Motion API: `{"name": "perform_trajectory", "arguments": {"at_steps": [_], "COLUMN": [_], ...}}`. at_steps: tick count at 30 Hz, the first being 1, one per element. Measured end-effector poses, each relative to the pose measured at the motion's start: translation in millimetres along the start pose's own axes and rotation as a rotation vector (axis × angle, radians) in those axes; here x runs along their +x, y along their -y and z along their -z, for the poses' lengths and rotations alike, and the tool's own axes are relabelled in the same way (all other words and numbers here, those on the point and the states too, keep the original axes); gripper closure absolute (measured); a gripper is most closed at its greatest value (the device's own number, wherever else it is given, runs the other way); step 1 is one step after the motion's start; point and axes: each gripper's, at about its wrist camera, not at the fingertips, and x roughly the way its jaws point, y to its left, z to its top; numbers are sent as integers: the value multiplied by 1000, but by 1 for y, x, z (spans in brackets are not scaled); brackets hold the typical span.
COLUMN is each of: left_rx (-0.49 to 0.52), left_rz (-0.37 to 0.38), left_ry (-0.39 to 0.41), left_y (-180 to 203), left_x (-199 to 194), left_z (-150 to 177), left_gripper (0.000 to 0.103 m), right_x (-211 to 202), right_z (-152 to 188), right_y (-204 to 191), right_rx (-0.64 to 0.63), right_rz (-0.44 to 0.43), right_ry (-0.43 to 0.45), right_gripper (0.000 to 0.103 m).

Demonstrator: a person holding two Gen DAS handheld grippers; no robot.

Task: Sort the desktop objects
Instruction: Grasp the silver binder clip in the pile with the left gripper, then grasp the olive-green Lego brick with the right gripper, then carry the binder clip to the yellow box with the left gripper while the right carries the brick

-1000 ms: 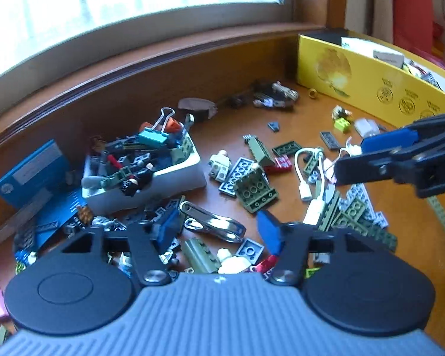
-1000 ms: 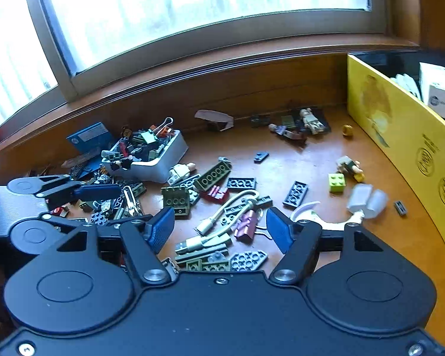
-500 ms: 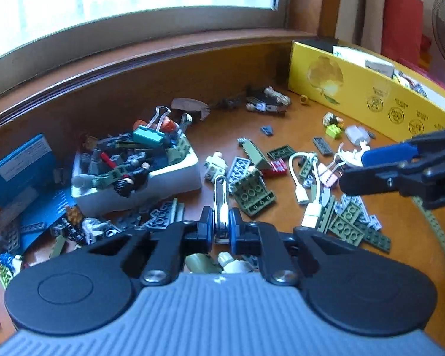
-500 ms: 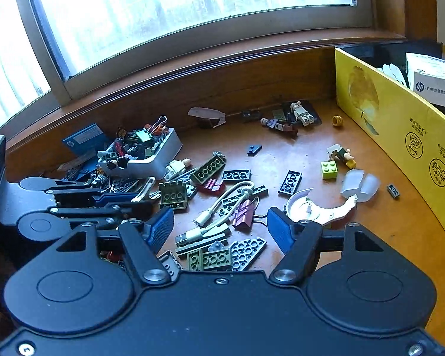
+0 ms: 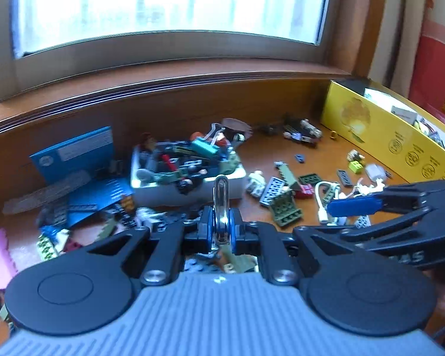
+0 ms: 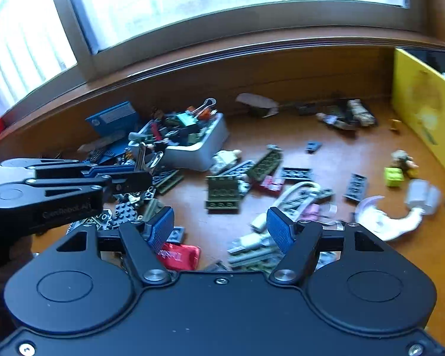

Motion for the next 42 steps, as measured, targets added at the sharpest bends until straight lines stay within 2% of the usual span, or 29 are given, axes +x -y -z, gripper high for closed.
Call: {"name": "perform_trajectory", "arguments": {"at_steps": [5, 10, 17, 19, 21, 22, 24, 33, 42], "left_rx": [-28, -35, -39, -42, -43, -41, -30, 5, 54], "left_rz": [-18, -20, -25, -31, -33, -33, -33, -10, 23], "left_ry": [5, 15, 13, 10, 8, 9, 16, 45, 40], "left_y": [-8, -10, -11, -12, -13, -14, -14, -9, 33], "left_x": [-4, -6, -9, -10, -12, -14, -18, -29, -27], "left_z": [2, 2, 6, 7, 8, 8, 8, 0, -14], "left_gripper": [89, 89, 89, 89, 89, 89, 89, 89, 89], "right_x": [18, 26, 34, 35, 34, 33, 26, -23, -81], "right_z": [-5, -9, -6, -6, -6, -6, -7, -11, 0], "right_y": [-15, -22, -30, -32, -33, -32, -30, -46, -25], "right_rx": [-44, -53, -41, -52, -48, -30, 15, 23, 61], "right_rz": [75, 105, 131, 166, 218, 218, 194, 167, 181], "right_ry": [-5, -10, -15, -14, -10, -10, -2, 101, 154], "right_gripper": [38, 39, 45, 52, 73, 73, 73, 73, 73]}}
